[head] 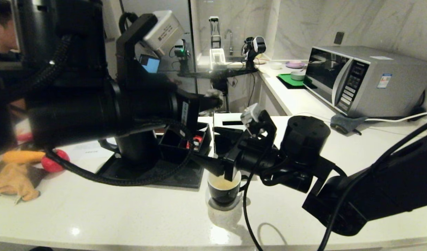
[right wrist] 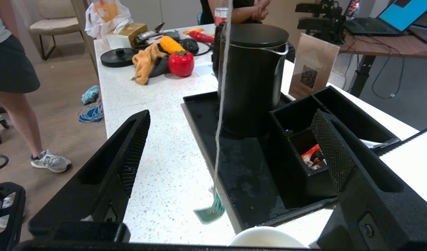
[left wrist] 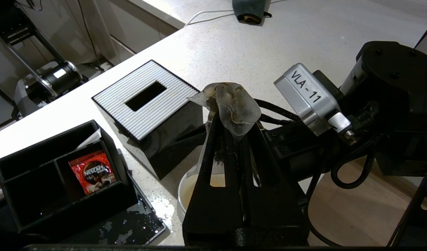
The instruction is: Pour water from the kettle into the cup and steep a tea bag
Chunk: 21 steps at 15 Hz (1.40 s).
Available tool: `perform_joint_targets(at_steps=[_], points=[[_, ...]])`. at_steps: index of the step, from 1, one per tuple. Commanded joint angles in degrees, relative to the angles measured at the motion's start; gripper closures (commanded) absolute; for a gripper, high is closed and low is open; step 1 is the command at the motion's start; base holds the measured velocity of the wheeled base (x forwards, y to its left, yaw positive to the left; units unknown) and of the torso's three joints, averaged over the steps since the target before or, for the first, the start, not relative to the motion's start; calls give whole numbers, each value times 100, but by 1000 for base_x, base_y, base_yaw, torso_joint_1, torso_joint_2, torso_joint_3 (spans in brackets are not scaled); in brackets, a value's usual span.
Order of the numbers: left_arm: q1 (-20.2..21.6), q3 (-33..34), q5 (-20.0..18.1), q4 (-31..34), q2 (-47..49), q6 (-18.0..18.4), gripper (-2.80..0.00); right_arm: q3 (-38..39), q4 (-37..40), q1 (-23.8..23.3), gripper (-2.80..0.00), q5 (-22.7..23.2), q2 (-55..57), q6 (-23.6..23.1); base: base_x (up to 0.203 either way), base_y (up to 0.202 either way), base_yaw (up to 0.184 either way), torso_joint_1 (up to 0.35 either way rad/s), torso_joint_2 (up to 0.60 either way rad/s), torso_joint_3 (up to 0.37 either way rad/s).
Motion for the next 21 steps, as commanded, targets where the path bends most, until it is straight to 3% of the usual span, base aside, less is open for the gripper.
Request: perform_joint_targets(at_steps=[1,3,4,21], points=[[0,2,-5,-4,-7,1,0,18,-38,9,-280,17,24,-1,0,0,0,0,0,0],[0,2,-5,-4,-7,1,0,10,-38,9,-280,26,42,-7,0,0,0,0,0,0],[0,2,-5,-4,-7,1,0,1,-38,9,0,26,60,-6,0,0,0,0,0,0],[-44,55,-5,-4,-69,1,0,1,-38,9,0,26,20,2,0,0,0,0,0,0]])
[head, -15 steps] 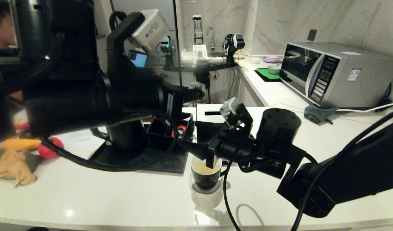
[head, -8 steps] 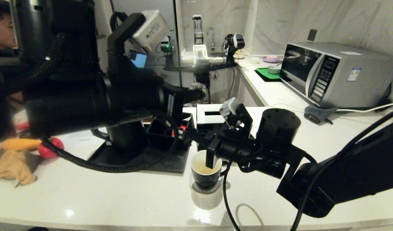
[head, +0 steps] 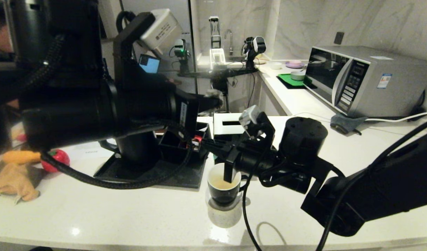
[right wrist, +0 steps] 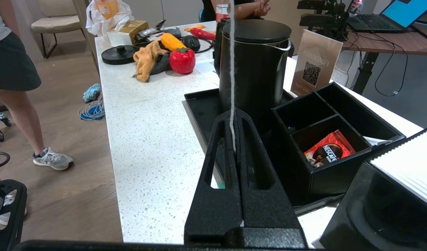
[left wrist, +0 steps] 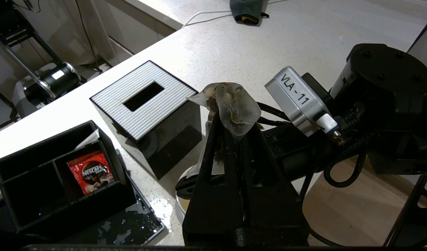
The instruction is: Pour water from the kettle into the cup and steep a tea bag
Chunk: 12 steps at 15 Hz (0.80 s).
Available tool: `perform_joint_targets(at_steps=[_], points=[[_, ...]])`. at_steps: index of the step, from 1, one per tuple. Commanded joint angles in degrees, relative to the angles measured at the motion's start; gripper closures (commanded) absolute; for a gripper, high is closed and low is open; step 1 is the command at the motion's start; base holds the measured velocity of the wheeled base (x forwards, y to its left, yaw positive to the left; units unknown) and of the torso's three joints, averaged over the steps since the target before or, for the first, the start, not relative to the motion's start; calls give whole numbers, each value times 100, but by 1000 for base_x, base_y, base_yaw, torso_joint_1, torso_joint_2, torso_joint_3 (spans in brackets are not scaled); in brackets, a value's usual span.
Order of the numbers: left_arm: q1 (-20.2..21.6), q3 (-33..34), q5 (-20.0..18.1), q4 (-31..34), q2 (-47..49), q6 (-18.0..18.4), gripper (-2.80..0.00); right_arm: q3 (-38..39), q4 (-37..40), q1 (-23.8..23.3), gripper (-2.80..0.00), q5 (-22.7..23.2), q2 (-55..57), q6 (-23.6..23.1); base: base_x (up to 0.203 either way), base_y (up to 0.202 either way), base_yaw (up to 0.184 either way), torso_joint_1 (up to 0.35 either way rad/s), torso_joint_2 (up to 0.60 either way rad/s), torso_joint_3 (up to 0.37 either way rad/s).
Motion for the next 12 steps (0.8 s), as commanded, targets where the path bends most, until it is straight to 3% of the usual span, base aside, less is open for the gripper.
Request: perform_joint_targets(at_steps=[1,6,12], points=[[-4,30,-5,8,-44,0,0,1,-41,0,0,12,-25,1,0,0,0,0,0,0],[-189,144,4,-5,-90,0,0,-67,-32,-25,0,-2,-69,10,0,0,0,0,0,0],[-197,191,13,16,-142,0,0,-561,123,-412,0,-11,-159,19,0,0,0,0,0,0]])
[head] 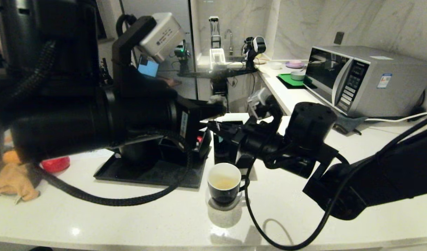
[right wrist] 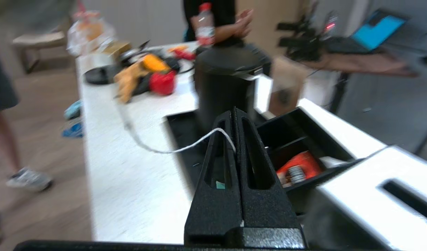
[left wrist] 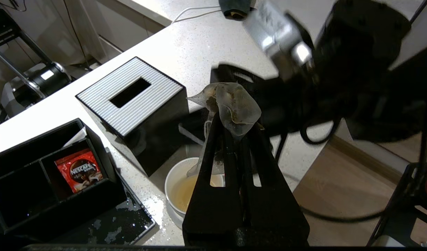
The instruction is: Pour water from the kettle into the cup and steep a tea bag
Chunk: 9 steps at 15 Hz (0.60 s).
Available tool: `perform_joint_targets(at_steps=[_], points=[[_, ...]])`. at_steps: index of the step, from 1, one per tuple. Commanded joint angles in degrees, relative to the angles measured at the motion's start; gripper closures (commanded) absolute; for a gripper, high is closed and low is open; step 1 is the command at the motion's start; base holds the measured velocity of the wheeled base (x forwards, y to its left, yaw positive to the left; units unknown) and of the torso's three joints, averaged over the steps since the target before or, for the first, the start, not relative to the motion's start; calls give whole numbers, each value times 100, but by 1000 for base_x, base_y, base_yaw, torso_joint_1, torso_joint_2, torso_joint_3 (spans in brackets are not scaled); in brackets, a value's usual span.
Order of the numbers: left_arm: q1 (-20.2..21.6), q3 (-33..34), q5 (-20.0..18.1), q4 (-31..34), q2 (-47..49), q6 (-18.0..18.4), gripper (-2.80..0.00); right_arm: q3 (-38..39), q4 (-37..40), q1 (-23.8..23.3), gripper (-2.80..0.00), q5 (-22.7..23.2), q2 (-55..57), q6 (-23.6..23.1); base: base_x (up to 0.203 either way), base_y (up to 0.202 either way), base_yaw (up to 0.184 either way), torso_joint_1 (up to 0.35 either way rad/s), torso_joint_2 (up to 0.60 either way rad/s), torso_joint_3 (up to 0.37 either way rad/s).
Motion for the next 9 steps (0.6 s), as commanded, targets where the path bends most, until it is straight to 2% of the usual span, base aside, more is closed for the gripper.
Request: perform_joint_targets(at_steps=[1,9], points=[[-1,71,-3,-11,-57,2,0,-141,46,-156,0,8,-98,0,0,0,0,0,0,0],[-29,356,-3,-5,-300,2,0,-142,99,-390,0,7,-350,0,0,0,0,0,0,0]])
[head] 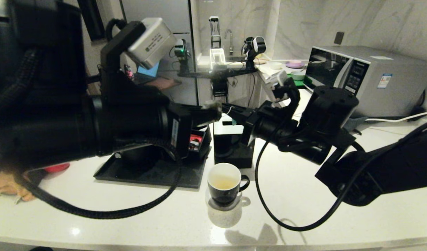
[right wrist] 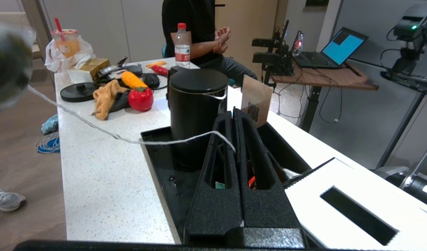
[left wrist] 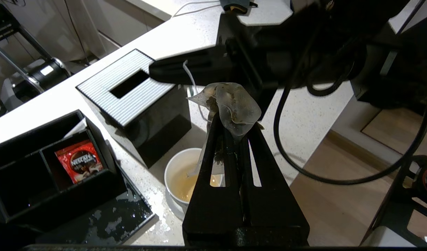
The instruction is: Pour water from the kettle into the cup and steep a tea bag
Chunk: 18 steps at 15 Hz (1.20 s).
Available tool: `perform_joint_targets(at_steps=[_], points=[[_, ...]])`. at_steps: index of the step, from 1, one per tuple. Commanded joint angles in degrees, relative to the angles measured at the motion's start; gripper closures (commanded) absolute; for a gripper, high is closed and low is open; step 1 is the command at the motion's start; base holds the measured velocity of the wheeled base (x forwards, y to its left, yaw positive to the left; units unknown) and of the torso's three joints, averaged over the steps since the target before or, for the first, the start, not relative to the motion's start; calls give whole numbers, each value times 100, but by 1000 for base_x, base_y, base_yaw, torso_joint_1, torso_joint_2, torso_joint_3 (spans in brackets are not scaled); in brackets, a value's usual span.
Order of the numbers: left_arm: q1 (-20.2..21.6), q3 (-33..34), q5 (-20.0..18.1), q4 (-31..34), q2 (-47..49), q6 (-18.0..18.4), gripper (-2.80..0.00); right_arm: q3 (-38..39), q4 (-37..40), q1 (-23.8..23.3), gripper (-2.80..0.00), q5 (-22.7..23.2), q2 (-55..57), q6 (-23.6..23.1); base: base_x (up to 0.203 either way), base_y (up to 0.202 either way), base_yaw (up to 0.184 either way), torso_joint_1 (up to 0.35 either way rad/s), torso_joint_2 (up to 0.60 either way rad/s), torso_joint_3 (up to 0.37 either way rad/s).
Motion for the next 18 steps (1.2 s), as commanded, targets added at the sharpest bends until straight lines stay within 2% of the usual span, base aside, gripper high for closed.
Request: perform_joint_targets(at_steps=[1,5,6,14,18], points=[[-63,175,-4,-23,-114,2,0,22,-46,-15,0,19,-61,0,0,0,0,0,0,0],[-232,398,-4,-25,-221,2,0,5,-55,-7,0,19,-34,0,0,0,0,0,0,0],[-261,417,-5,-25,-222,2,-280,13,-64,-6,0,19,-34,0,0,0,0,0,0,0],[-225,690,112,-25,-231,2,-280,13,-55,-12,0,19,-70,0,0,0,0,0,0,0],[-166,743,330,-25,-258,-288,-280,5,-29,-15,0,10,-170,-8,0,0,0,0,0,0]])
